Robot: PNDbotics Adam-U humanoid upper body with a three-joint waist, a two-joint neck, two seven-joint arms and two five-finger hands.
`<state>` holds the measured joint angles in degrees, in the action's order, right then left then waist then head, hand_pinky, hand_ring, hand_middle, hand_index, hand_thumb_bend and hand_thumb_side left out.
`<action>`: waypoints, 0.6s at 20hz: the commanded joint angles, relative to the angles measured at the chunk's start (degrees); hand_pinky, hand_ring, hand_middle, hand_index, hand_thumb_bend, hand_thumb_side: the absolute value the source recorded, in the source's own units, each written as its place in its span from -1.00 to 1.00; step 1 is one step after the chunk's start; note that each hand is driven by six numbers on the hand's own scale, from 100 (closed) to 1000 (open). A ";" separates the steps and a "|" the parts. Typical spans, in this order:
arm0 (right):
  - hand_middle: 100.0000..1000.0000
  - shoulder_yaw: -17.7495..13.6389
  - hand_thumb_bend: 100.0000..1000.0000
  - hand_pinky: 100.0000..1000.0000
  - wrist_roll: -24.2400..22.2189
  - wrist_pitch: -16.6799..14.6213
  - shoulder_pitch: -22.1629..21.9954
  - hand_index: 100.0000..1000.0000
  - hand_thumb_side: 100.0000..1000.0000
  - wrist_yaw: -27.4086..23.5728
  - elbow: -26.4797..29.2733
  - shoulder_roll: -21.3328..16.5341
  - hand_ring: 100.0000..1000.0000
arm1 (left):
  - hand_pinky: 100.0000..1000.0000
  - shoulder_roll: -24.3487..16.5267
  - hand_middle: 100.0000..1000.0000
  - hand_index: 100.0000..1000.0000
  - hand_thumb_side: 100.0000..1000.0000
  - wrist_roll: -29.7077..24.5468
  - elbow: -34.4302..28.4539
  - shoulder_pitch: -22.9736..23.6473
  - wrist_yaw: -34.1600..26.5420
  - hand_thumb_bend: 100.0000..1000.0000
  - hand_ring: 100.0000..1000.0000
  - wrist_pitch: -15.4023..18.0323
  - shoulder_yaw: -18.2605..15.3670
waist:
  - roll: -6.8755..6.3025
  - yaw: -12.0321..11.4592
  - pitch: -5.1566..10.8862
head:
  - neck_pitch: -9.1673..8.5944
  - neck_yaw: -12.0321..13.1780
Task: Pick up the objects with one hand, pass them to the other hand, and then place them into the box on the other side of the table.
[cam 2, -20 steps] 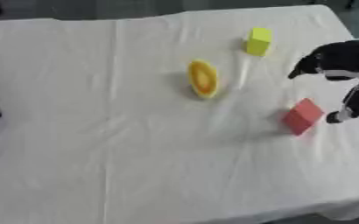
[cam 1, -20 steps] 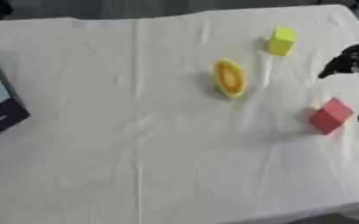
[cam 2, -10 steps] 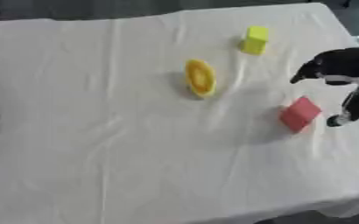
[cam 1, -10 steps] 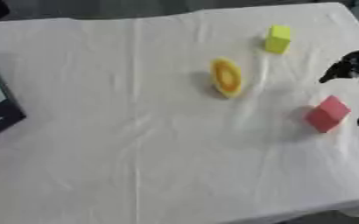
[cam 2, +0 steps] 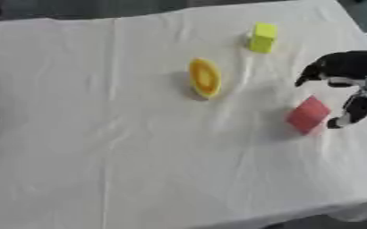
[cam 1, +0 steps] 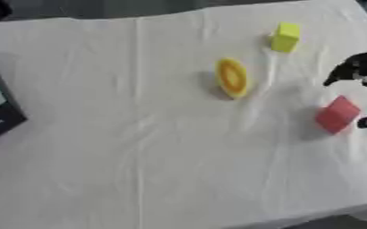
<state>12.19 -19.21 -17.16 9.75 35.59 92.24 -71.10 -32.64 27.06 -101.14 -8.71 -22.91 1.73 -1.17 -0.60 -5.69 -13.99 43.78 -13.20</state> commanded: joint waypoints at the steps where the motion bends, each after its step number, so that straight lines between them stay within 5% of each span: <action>1: 0.59 -0.09 0.10 0.94 0.73 -0.28 1.22 0.68 -0.84 0.56 -1.10 -0.91 0.68 | 0.62 -0.89 0.75 0.75 0.00 -0.16 -0.91 -0.61 -0.08 0.92 0.74 -0.04 -0.13 | -0.83 -0.19 -0.43 | 0.34 -0.32; 12: 0.59 0.21 0.09 0.94 1.05 -1.41 2.40 0.68 -0.86 3.07 -4.55 -0.19 0.68 | 0.62 -0.64 0.75 0.75 0.00 -0.17 -1.07 -0.56 -0.10 0.92 0.75 -0.07 -0.10 | -1.19 -0.40 -1.10 | 0.34 -0.47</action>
<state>12.84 -18.28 -18.33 11.67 38.07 88.10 -69.85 -32.16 26.96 -101.20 -8.72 -22.92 1.65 -0.86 -1.02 -6.03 -14.97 43.78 -13.69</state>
